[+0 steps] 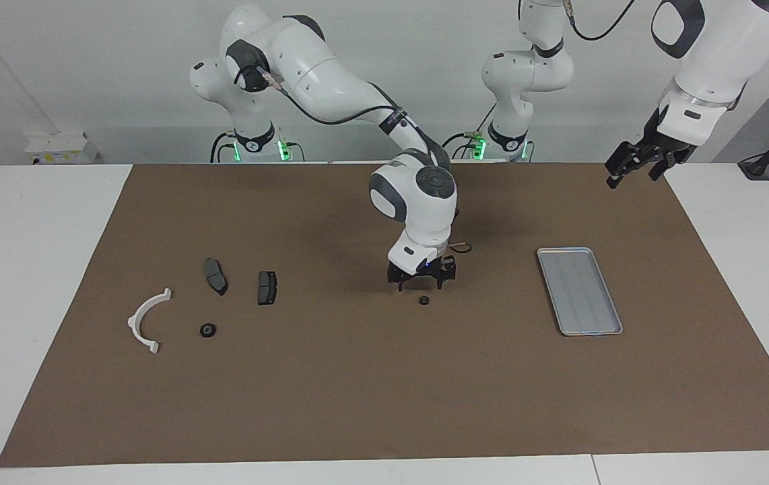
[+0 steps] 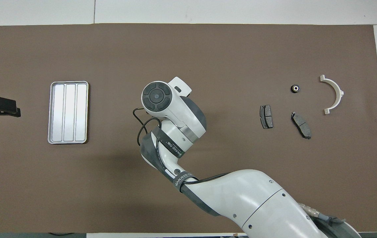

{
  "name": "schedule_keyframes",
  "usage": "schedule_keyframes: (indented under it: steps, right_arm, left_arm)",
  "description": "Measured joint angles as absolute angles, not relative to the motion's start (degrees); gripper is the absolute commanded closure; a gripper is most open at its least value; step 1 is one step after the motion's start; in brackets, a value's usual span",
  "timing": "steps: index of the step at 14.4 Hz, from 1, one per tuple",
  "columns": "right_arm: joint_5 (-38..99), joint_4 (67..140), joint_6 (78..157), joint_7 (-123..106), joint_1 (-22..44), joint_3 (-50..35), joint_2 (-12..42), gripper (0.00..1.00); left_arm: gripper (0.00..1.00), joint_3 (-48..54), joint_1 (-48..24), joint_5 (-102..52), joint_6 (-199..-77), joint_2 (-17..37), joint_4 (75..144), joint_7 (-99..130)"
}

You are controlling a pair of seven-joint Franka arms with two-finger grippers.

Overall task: Place bearing gear from tray to pile
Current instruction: 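Move the right gripper back to the bearing at the table center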

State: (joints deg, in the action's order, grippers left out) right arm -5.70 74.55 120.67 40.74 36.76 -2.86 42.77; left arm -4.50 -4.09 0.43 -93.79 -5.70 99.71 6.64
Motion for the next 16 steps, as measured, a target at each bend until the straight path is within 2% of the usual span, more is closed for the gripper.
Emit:
schedule_keyframes:
  steps: [5, 7, 8, 9, 10, 12, 16]
  right_arm:
    - [-5.7, 72.3, 121.4, 40.7, 36.7, -2.7, 45.0, 0.01]
    - [-5.9, 72.2, 121.7, 40.7, 36.8, -2.7, 45.5, 0.04]
    - [-5.9, 72.2, 121.9, 40.7, 36.9, -2.7, 45.8, 0.12]
    - [-5.9, 72.2, 121.9, 40.7, 36.9, -2.7, 46.0, 0.26]
    - [-5.9, 72.2, 122.0, 40.7, 37.0, -2.7, 46.1, 0.46]
    - [-5.9, 72.1, 122.0, 40.7, 37.1, -2.7, 46.2, 1.0]
    - [-5.9, 71.4, 121.8, 40.7, 37.1, -2.6, 46.1, 1.0]
  left_arm:
    - [0.0, -3.6, -4.1, 0.4, -93.7, -5.6, 99.7, 6.5]
    - [0.0, -3.2, -4.1, 0.4, -93.7, -5.6, 99.6, 6.5]
    - [0.0, -3.1, -4.1, 0.4, -93.6, -5.6, 99.6, 6.5]
    - [0.0, -3.1, -4.1, 0.4, -93.6, -5.6, 99.6, 6.3]
    - [0.0, -3.1, -4.1, 0.4, -93.6, -5.6, 99.6, 5.5]
    - [0.0, -2.9, -4.4, 0.4, -93.8, -5.6, 99.6, 4.1]
    - [0.0, -1.9, -5.4, 0.4, -93.7, -5.6, 99.4, 3.7]
